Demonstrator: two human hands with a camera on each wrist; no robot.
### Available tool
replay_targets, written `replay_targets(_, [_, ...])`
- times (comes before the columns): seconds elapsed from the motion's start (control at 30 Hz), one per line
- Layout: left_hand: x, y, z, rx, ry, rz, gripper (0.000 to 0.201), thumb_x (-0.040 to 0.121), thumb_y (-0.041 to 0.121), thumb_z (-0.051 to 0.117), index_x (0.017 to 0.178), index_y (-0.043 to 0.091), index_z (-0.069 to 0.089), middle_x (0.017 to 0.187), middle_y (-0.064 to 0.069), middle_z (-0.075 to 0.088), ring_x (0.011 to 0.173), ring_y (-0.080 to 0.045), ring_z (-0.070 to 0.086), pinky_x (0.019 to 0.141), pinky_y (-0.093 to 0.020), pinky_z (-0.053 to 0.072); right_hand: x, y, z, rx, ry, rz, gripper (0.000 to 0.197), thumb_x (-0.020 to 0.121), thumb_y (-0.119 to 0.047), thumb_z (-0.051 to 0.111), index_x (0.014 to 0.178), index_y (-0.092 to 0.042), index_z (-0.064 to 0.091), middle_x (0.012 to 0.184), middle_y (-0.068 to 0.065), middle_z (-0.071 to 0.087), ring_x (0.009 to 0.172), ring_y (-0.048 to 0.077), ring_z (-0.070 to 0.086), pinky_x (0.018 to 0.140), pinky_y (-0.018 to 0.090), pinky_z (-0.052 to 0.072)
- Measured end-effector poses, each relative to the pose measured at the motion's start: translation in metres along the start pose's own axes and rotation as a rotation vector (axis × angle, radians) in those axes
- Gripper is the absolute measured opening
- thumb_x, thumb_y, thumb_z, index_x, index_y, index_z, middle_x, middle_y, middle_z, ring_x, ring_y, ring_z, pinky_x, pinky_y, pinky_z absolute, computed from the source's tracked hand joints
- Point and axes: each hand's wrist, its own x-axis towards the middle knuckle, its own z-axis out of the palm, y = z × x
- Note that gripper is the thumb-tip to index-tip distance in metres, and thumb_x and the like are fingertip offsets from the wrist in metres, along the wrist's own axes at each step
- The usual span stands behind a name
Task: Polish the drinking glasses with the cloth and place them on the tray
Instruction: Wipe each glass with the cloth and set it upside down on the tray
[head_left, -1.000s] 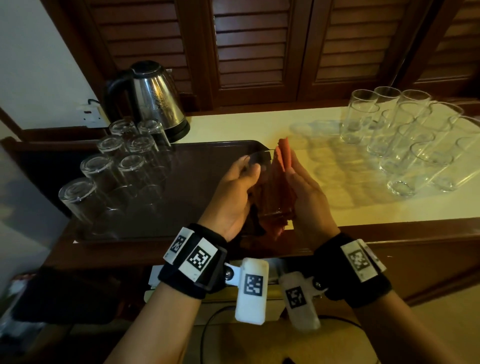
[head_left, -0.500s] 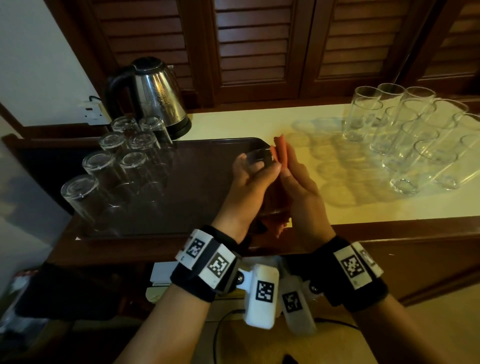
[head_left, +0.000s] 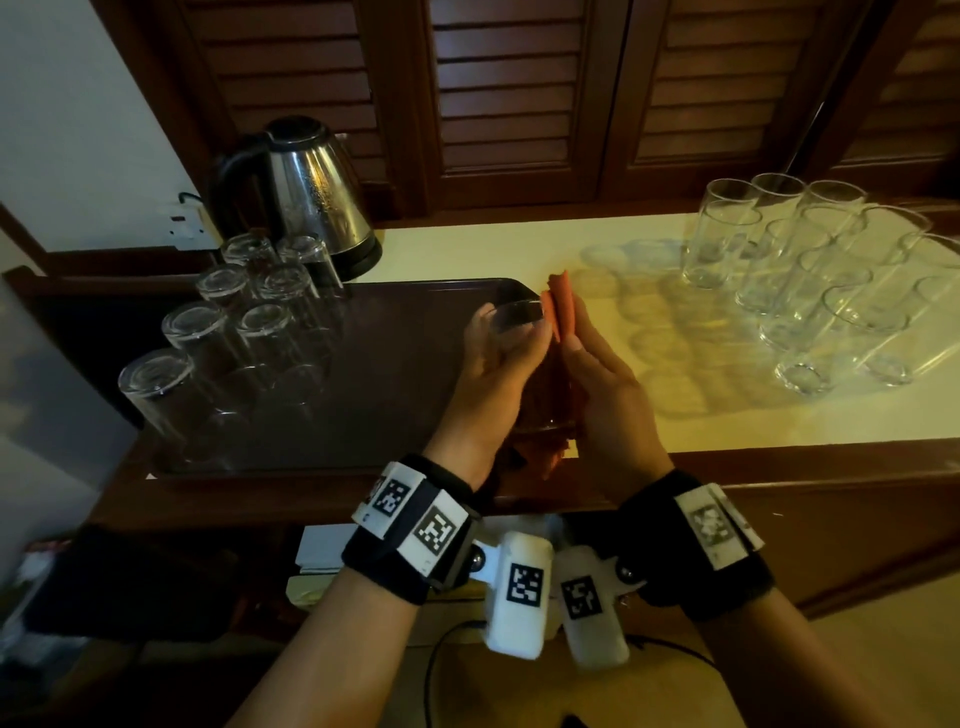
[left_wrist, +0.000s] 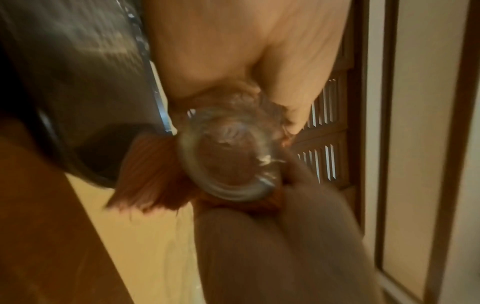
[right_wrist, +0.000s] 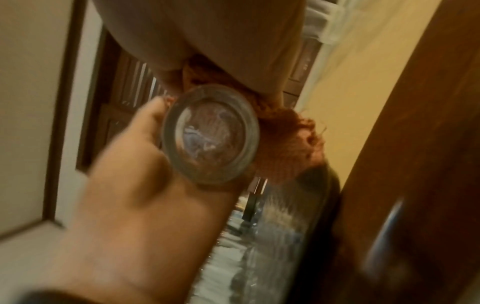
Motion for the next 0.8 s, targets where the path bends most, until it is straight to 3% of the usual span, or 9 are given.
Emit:
replay_targets(0.07, [0.000,0.001,-0.004,-0.089,-0.045,-0.009,0.065,0.087,0.054,0.063,0.140,0.018,0.047,0.128,-0.012,0.064,0.117,-0.026,0.064,0.097,-0.042,0.054,-0.001,-0.006,-0.001,0.245,-0.096,0.104,0.040,0.105,-0.022,0.036,0.142,-0.024,0.052,0.135,0.009,0.065,0.121,0.022,0.064,0.104,0.040,0.051])
replay_targets(0.13, [0.000,0.003,-0.010,-0.138,-0.070,-0.025,0.059,0.087,0.051,0.061,0.136,0.018,0.052,0.129,-0.012,0.065,0.120,-0.026,0.063,0.102,-0.043,0.051,0.000,-0.009,-0.006,0.313,-0.121,0.119,0.042,0.105,-0.024,0.036,0.143,-0.022,0.052,0.132,0.011,0.066,0.120,0.027,0.064,0.103,0.043,0.051])
replay_targets(0.23, [0.002,0.005,-0.012,-0.135,0.024,-0.025,0.076,0.086,0.031,0.073,0.151,0.014,0.035,0.134,-0.015,0.061,0.125,-0.028,0.059,0.108,-0.049,0.046,0.003,-0.007,-0.007,0.067,-0.020,0.005,0.045,0.105,-0.018,0.038,0.150,-0.022,0.045,0.133,0.003,0.064,0.123,0.018,0.062,0.100,0.037,0.051])
replay_targets(0.3, [0.000,0.008,-0.005,-0.038,0.013,-0.001,0.061,0.092,0.024,0.067,0.145,0.016,0.038,0.131,-0.014,0.062,0.119,-0.028,0.062,0.102,-0.047,0.051,0.003,-0.001,-0.005,-0.111,0.025,-0.073,0.047,0.105,-0.020,0.042,0.153,-0.023,0.041,0.134,0.005,0.056,0.124,0.013,0.058,0.104,0.033,0.046])
replay_targets(0.4, [-0.005,0.008,0.000,-0.013,0.021,0.026,0.057,0.092,0.039,0.067,0.140,0.019,0.043,0.121,-0.007,0.067,0.109,-0.020,0.067,0.093,-0.042,0.055,0.000,0.001,-0.001,-0.040,-0.011,-0.029,0.044,0.106,-0.021,0.041,0.149,-0.025,0.046,0.137,0.006,0.058,0.125,0.015,0.059,0.107,0.036,0.045])
replay_targets(0.53, [-0.002,0.009,-0.007,-0.086,-0.056,-0.036,0.072,0.078,0.053,0.071,0.134,0.012,0.055,0.114,-0.010,0.071,0.111,-0.026,0.067,0.093,-0.041,0.055,-0.004,-0.008,-0.007,0.277,-0.109,0.134,0.041,0.106,-0.028,0.037,0.141,-0.018,0.055,0.131,0.015,0.066,0.117,0.030,0.065,0.095,0.042,0.054])
replay_targets(0.6, [0.001,0.013,-0.009,-0.085,0.046,-0.024,0.074,0.075,0.038,0.074,0.140,0.013,0.050,0.108,-0.002,0.073,0.105,-0.020,0.070,0.092,-0.039,0.056,-0.003,-0.008,-0.009,0.193,-0.045,0.085,0.042,0.107,-0.025,0.037,0.147,-0.022,0.050,0.133,0.011,0.065,0.118,0.025,0.065,0.093,0.040,0.056])
replay_targets(0.67, [0.004,0.013,-0.007,-0.051,0.108,0.009,0.073,0.081,0.026,0.078,0.145,0.015,0.044,0.119,-0.006,0.069,0.110,-0.020,0.067,0.099,-0.043,0.054,-0.002,-0.004,-0.007,0.022,0.019,-0.013,0.045,0.106,-0.022,0.040,0.151,-0.025,0.043,0.136,0.005,0.061,0.124,0.018,0.061,0.099,0.036,0.052])
replay_targets(0.8, [-0.001,0.009,0.009,0.078,0.060,0.057,0.053,0.081,0.045,0.076,0.125,0.025,0.054,0.128,-0.008,0.063,0.114,-0.020,0.065,0.097,-0.046,0.054,-0.004,-0.002,0.000,-0.129,0.020,-0.065,0.045,0.105,-0.027,0.042,0.150,-0.031,0.044,0.138,0.007,0.056,0.127,0.017,0.058,0.111,0.040,0.045])
